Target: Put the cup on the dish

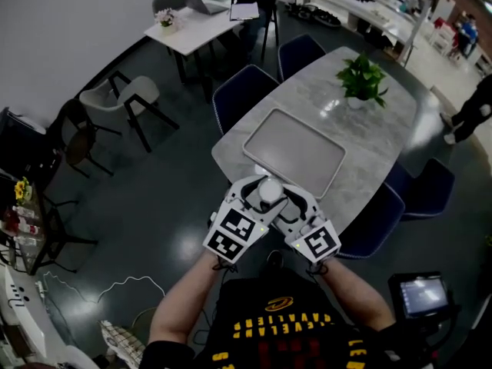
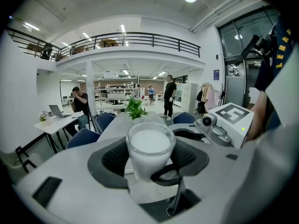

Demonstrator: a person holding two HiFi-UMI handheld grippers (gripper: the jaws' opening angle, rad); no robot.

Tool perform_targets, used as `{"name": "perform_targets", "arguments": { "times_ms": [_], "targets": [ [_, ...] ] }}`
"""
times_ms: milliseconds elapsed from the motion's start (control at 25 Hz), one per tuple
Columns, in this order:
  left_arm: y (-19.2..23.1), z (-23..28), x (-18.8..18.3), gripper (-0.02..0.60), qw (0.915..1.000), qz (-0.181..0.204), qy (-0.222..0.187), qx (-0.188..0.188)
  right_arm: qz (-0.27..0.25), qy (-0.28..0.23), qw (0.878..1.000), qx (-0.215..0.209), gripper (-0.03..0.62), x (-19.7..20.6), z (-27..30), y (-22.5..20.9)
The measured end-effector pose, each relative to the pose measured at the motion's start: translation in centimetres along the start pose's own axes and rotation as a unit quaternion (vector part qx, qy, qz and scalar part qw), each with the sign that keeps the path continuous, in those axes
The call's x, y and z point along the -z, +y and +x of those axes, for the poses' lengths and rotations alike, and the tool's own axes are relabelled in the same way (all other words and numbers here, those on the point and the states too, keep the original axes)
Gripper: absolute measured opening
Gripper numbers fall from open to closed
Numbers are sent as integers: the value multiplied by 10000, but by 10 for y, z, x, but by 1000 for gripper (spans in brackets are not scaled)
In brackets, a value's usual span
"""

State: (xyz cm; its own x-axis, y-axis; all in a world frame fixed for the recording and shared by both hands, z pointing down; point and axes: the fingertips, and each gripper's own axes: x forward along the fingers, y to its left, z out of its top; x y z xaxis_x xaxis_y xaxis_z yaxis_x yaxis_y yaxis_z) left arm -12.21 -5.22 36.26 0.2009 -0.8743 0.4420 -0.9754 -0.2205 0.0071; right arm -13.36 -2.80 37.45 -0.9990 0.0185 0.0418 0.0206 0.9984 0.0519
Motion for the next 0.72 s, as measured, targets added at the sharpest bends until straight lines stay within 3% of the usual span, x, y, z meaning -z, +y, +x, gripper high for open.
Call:
{"name": "perform_targets", "arguments": {
  "times_ms": [360, 720],
  "targets": [
    [10, 41, -17, 264, 9999, 97, 13, -41, -41, -49, 10000, 30, 230, 6, 0, -45],
    [23, 84, -23, 264, 9990, 348, 75, 275, -102, 108, 9990, 432, 230, 22, 5, -88]
  ]
}}
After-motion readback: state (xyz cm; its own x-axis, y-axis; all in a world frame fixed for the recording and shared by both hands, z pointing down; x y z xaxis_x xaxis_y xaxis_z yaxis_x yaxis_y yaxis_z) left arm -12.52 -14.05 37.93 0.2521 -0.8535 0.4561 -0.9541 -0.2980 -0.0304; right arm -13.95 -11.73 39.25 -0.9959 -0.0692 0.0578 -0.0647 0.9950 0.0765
